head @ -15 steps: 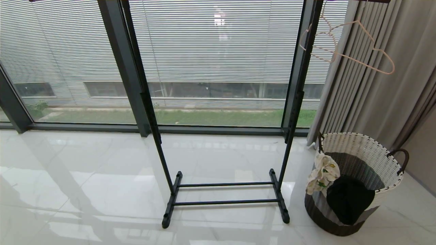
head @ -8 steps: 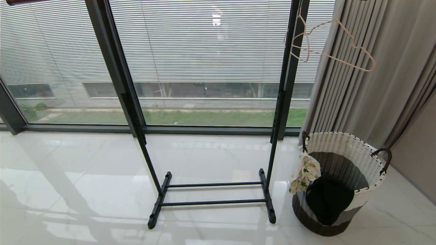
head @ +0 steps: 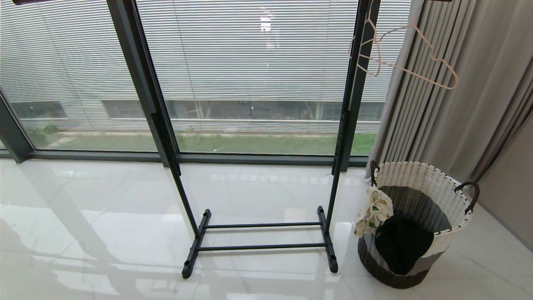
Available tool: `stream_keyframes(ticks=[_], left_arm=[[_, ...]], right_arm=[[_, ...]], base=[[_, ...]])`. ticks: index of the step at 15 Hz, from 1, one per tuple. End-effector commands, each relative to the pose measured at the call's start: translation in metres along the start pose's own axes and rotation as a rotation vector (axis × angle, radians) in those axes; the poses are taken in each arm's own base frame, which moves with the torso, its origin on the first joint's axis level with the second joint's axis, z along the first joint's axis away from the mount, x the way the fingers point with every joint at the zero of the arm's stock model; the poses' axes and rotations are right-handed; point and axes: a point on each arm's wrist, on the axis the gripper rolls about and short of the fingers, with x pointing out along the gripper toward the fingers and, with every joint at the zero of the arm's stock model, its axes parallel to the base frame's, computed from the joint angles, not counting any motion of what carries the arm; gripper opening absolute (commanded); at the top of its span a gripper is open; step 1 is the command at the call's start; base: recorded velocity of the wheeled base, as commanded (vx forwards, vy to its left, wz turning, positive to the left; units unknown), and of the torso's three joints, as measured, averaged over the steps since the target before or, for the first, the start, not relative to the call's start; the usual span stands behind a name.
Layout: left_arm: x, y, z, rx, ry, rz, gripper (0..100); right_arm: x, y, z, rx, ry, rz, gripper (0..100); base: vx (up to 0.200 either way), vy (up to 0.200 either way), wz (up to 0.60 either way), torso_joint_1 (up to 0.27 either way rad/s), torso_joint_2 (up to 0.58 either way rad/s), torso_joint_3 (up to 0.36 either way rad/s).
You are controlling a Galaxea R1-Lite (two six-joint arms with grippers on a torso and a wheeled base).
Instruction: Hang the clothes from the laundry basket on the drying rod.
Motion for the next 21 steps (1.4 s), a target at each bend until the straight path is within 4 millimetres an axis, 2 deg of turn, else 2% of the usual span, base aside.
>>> stream_keyframes(ticks=[1, 2, 14, 21], left_arm=[[0.0001, 0.0, 0.0, 0.003, 0.001, 0.0, 100], [0.0001, 0.0, 0.0, 0.005, 0.001, 0.0, 100], [0.0001, 0.0, 0.0, 0.003, 0.001, 0.0, 100], [0.0001, 0.0, 0.0, 0.003, 0.001, 0.0, 100]], right_arm=[[0.0, 0.0, 0.0, -0.002, 0.0, 0.001, 100], [0.0, 0.0, 0.0, -0.002, 0.0, 0.001, 100], [0.0, 0.0, 0.0, 0.0, 0.0, 0.001, 100], [0.0, 0.0, 0.0, -0.011, -0.001, 0.002, 100]], base=[[0.0, 0.0, 0.0, 0.0, 0.0, 0.0], [0.0, 0.0, 0.0, 0.0, 0.0, 0.0], [0.2, 0.0, 0.0, 0.002, 0.0, 0.001], [0.0, 0.0, 0.0, 0.0, 0.0, 0.0]])
